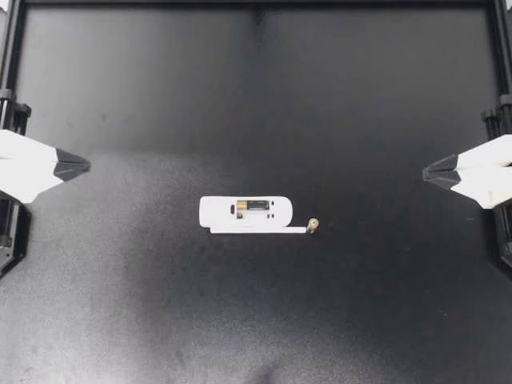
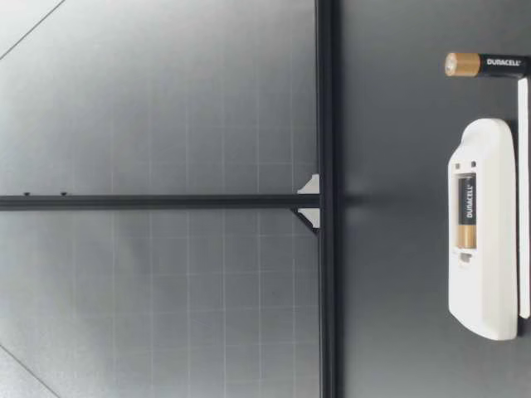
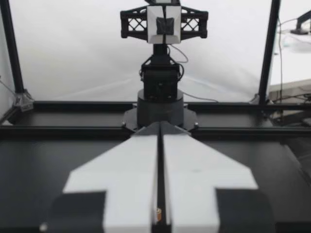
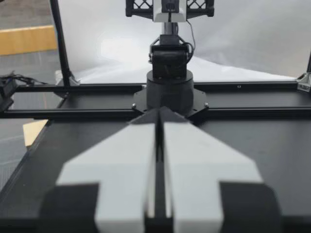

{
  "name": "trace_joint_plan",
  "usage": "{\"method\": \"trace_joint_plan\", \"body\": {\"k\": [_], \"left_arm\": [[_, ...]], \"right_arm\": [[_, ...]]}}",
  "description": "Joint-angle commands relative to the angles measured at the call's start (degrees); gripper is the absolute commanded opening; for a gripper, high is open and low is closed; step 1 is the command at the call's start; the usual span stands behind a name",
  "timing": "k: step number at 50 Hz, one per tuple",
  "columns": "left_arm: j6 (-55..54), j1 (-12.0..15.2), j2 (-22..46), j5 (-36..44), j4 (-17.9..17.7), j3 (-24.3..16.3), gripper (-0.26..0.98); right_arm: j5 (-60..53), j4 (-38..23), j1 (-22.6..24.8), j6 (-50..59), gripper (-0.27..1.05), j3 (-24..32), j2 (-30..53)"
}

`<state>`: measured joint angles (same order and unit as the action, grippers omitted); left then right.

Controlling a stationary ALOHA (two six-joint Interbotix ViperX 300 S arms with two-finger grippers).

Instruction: Place the battery into the slot of the remote controller.

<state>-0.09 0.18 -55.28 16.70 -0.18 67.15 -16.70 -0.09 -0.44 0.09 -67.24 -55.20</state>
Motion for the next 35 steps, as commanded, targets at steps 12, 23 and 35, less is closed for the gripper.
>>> {"method": "trace_joint_plan", "body": {"k": [12, 23, 35], "left_arm": [[0.53, 0.70, 0.35, 4.22, 0.00, -0.18, -0.17], [0.44, 0.70, 0.53, 4.66, 0.00, 0.88, -0.17], [0.35, 0.70, 0.79, 4.66, -0.09, 1.49, -0.17]], "right_arm": [[-0.79, 0.00, -0.18, 0.53, -0.17, 3.69, 6.68], [7.47, 0.44, -0.97, 1.58, -0.17, 9.58, 18.11], [23.20, 0.44, -1.58, 2.99, -0.17, 17.67, 28.56]]}}
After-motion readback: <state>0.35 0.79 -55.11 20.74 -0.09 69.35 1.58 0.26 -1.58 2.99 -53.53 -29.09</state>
